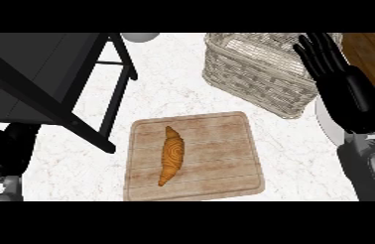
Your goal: Pick the croissant from the cutting board and place it in the basket
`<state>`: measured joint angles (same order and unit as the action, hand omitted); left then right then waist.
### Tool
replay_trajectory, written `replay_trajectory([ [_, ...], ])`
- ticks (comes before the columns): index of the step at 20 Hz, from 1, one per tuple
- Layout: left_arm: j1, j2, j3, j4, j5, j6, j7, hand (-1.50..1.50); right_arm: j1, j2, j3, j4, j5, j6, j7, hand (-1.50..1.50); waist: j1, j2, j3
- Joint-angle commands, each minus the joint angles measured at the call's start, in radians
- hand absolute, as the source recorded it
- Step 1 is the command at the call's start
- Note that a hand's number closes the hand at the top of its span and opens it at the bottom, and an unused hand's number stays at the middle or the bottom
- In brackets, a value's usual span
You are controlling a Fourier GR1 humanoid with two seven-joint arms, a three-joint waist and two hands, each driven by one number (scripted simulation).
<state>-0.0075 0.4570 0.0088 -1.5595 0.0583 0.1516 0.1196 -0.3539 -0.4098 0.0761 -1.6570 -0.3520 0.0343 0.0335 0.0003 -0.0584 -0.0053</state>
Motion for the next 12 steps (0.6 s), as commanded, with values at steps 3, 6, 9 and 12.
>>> replay_trajectory([
  [3, 0.02, -0.116, -0.094, 0.026, 0.022, 0.001, 0.099, 0.0, -0.128, 0.163, 0.201, -0.005, 0.101, -0.086, 0.075, 1.5, 0.032, 0.064, 0.003],
  [6, 0.072, -0.176, -0.13, 0.126, 0.076, -0.045, 0.12, 0.0, -0.241, 0.299, 0.317, 0.066, 0.132, -0.13, 0.134, 1.5, 0.087, 0.081, -0.004],
  [9, 0.08, -0.155, -0.145, 0.149, 0.085, -0.093, 0.14, 0.0, -0.262, 0.4, 0.539, 0.138, 0.237, -0.093, 0.11, 1.5, 0.113, 0.081, -0.002],
  [12, 0.071, -0.189, -0.155, 0.172, 0.085, -0.077, 0.15, 0.0, -0.287, 0.405, 0.712, 0.178, 0.378, -0.275, 0.157, -1.5, 0.074, 0.062, -0.002],
])
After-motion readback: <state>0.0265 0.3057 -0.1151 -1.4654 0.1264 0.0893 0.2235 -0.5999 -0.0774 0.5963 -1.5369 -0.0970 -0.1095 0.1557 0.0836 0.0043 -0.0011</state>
